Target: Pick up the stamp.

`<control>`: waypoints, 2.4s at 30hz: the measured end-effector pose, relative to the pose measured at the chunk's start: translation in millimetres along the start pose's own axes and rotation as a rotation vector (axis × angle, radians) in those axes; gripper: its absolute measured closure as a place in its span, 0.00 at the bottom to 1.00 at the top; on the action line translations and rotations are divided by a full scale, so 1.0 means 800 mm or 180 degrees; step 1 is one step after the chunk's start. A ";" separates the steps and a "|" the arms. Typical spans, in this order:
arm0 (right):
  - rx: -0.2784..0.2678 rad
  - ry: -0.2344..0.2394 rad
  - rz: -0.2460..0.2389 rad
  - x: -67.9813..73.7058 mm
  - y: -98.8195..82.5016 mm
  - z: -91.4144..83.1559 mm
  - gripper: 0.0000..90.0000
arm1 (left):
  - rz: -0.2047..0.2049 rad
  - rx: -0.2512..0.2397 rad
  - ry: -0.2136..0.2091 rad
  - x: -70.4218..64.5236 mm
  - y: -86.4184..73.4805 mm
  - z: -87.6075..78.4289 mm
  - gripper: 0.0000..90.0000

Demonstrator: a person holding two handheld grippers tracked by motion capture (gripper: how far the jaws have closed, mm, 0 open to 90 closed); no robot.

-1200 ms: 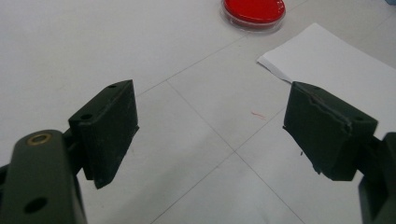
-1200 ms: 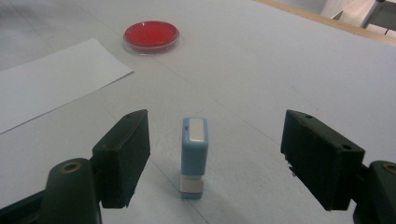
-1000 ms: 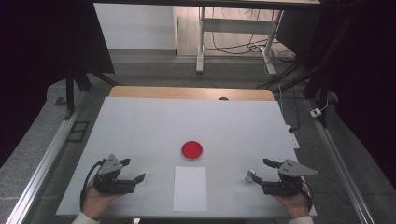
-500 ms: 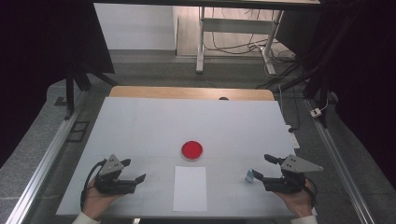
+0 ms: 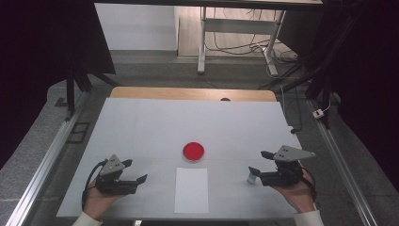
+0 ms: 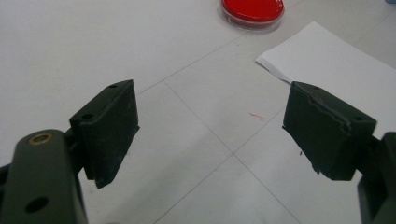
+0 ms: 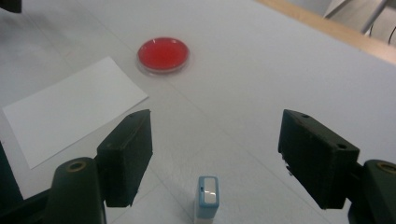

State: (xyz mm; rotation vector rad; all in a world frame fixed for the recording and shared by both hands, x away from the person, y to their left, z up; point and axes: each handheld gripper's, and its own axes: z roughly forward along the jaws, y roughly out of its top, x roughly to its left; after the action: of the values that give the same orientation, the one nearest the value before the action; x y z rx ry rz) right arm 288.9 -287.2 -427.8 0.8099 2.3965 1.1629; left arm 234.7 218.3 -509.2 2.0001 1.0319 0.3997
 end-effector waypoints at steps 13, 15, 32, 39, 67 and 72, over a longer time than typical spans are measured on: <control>0.0375 0.0118 0.0045 0.000 -0.005 0.022 0.35 | 0.0017 0.0039 0.0018 -0.001 -0.003 0.000 0.20; 0.0461 0.0103 0.0040 -0.003 -0.013 0.027 0.37 | 0.0021 0.0051 0.0028 -0.001 -0.004 0.001 0.20; 0.0637 0.0115 0.0050 -0.005 -0.037 0.040 0.48 | 0.0035 0.0078 0.0027 0.000 -0.004 0.004 0.20; 0.0686 0.0100 -0.0006 -0.002 -0.042 0.045 0.64 | 0.0046 0.0086 0.0030 0.000 -0.004 0.005 0.20; 0.0629 0.0143 -0.0027 0.000 -0.041 0.045 0.84 | 0.0045 0.0099 0.0045 0.000 -0.005 0.005 0.20; 0.0562 0.0143 0.0029 -0.001 -0.040 0.042 0.84 | 0.0042 0.0086 0.0058 0.000 -0.005 0.004 0.20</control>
State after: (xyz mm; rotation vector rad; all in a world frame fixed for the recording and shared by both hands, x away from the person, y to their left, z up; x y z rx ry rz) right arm 296.4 -283.8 -473.4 0.8581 2.5627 0.9926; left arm 235.0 217.7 -514.3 2.0317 1.0409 0.4137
